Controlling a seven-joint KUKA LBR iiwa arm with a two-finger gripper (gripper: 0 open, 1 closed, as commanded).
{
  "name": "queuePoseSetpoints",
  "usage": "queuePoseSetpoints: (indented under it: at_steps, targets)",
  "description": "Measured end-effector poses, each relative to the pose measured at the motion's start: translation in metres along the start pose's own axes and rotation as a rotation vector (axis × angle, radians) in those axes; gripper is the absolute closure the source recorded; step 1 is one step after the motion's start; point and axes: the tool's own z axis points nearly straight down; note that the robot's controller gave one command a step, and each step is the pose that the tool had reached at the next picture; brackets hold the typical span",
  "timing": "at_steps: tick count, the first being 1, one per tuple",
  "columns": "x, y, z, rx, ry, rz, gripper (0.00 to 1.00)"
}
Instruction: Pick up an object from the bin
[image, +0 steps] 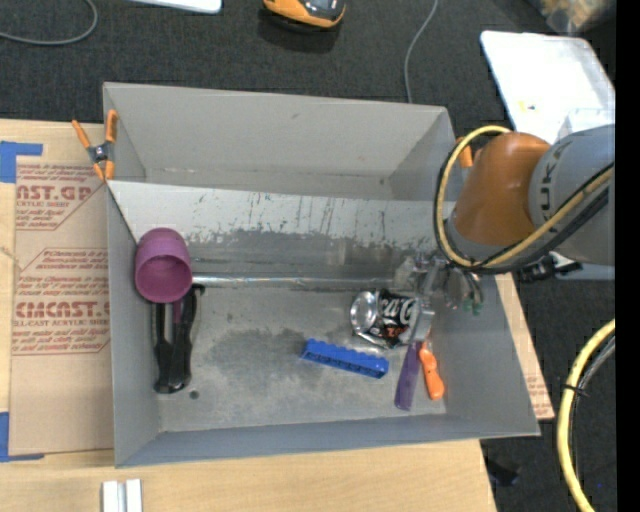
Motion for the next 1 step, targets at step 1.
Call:
queuePoseSetpoints:
  at_steps: [1]
  targets:
    - [-0.001, 0.0084, 0.0314, 0.0, -0.007, 0.183, 0.0]
